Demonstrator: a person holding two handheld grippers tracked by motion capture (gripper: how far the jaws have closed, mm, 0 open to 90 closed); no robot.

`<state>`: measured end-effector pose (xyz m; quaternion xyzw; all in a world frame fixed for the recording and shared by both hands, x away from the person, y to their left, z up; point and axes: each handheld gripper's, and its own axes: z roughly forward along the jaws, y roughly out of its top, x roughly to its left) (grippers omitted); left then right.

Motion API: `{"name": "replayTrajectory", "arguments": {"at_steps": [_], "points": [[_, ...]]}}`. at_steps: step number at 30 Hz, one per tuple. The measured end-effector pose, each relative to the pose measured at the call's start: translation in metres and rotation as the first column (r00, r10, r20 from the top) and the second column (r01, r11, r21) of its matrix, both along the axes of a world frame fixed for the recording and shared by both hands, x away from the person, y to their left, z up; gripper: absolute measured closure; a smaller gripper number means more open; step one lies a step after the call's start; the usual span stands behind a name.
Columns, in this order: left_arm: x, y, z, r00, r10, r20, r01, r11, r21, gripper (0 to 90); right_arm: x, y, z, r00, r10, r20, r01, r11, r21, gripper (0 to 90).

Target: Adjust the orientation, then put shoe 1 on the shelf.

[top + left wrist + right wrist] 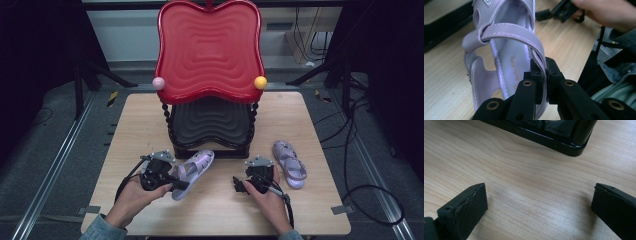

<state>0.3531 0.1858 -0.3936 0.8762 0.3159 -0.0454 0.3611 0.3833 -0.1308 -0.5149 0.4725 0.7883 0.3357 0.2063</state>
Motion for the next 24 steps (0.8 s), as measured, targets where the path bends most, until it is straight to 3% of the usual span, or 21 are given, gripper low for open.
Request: {"name": "replayTrajectory", "arguments": {"at_steps": [8,13,18,21,24], "points": [[0.002,-0.013,0.023,0.9983,0.031,0.05,-0.027,0.9962,-0.083,86.4,0.0,0.0,0.0,1.0,0.0,0.0,0.0,1.0,-0.001,0.7],[0.01,-0.027,0.036,0.9907,0.085,0.106,-0.071,0.9888,-0.132,86.4,0.0,0.0,0.0,1.0,0.0,0.0,0.0,1.0,0.002,0.7],[0.024,-0.042,0.041,0.974,0.153,0.167,-0.122,0.9758,-0.181,86.4,0.0,0.0,0.0,1.0,0.001,0.001,-0.001,1.0,-0.001,0.7],[0.033,-0.049,0.041,0.9586,0.193,0.209,-0.152,0.9683,-0.198,86.4,0.0,0.0,0.0,1.0,0.001,0.001,-0.001,1.0,-0.001,0.7],[0.041,-0.054,0.039,0.9463,0.24,0.217,-0.19,0.9549,-0.229,86.4,0.0,0.0,0.0,1.0,0.002,0.003,-0.002,1.0,-0.002,0.7]]}}
